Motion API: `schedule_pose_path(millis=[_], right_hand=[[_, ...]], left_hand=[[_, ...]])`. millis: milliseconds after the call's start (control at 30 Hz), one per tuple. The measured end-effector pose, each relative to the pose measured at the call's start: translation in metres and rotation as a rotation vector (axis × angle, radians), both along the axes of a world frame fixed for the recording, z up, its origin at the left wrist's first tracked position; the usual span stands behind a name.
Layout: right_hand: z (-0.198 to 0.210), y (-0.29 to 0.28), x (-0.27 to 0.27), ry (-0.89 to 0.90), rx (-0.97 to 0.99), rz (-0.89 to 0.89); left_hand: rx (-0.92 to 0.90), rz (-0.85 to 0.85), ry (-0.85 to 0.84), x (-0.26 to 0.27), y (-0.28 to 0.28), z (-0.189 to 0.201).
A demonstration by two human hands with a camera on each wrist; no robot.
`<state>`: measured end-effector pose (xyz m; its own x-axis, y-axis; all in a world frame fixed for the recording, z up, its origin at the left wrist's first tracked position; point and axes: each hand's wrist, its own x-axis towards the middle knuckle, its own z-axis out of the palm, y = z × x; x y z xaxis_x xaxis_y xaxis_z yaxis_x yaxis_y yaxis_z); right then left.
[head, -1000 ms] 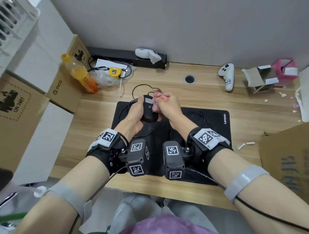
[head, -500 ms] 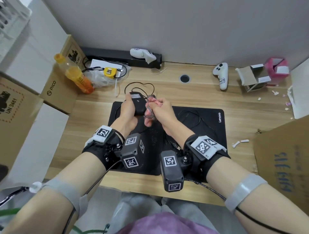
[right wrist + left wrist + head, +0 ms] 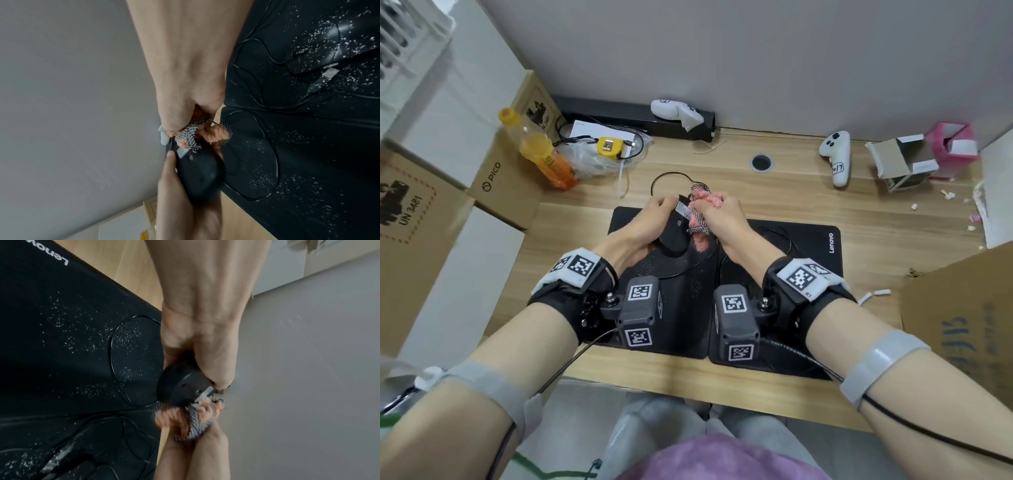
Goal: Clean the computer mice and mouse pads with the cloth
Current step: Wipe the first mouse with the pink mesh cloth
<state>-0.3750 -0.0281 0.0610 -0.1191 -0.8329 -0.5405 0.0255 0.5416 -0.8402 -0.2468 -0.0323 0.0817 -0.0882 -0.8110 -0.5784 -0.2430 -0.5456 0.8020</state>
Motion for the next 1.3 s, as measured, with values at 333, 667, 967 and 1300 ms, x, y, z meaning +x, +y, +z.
schedule_pose_path(millis=[333,667,967,1300], right_hand=[[0.002,0.039,-0.003,-0.152,0.034,0.428],[-0.014,0.02,-0.037,-0.153,0.121,0.013],[-0.002,0.016,0.014,-0.316,0.163,0.17],[0.007,0.028,-0.003,0.013,-0.177,0.357]], left_hand=[[0.13,0.607,0.266,0.002,-0.012,-0.025],[0.212,0.515,0.483,0.012,0.0,-0.02],[0.07,0.58,0.381,0.001,0.001,-0.01],[0.072,0.52,0.092,0.011,0.004,-0.03]])
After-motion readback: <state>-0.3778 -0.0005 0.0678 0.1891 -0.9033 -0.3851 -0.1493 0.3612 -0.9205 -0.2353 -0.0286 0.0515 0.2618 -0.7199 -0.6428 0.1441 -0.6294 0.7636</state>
